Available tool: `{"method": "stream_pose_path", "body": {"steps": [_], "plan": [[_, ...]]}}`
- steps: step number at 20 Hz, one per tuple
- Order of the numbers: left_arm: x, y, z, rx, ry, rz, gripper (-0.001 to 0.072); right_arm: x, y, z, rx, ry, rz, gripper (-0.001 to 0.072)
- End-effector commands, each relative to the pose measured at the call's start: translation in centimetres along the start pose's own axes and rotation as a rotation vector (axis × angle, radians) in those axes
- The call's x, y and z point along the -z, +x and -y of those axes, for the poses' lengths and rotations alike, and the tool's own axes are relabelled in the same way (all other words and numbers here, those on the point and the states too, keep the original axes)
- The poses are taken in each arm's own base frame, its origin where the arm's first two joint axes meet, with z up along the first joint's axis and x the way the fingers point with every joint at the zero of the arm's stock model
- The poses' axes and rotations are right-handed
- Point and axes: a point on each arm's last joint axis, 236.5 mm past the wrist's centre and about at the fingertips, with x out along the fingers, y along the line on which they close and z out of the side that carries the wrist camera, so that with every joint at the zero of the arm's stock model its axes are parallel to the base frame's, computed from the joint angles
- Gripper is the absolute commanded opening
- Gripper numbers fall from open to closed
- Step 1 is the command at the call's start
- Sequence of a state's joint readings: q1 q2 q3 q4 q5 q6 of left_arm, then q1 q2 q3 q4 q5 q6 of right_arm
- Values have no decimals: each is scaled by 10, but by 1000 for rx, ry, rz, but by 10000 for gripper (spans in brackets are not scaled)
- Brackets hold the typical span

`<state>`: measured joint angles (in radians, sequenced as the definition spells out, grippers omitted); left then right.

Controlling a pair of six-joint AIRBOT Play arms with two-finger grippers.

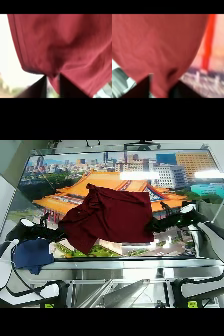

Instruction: Fold the shirts.

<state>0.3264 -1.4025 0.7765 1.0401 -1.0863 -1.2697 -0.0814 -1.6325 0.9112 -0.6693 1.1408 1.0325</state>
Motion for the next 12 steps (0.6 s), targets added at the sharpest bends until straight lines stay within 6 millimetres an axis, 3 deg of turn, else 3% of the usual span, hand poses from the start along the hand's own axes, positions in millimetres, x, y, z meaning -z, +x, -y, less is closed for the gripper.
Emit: {"method": "stream_pose_path", "body": {"steps": [1,3,6,8,9,11,12], "plan": [[-31,-7,36,149,30,133,29,-6,11,-26,-60,-2,27,122],[-48,-27,75,291,83,190,28,-11,7,-45,-135,-9,49,18],[-59,-97,154,543,240,263,20,-21,-27,-96,-265,-79,104,17],[-56,-171,208,661,387,383,19,-27,-73,-144,-332,-196,177,17],[-47,-213,235,712,482,465,19,-28,-105,-176,-364,-281,244,17],[-13,-311,292,802,703,683,20,-20,-179,-245,-404,-489,418,18],[17,-365,321,844,829,812,21,-5,-217,-281,-411,-624,511,18]]}}
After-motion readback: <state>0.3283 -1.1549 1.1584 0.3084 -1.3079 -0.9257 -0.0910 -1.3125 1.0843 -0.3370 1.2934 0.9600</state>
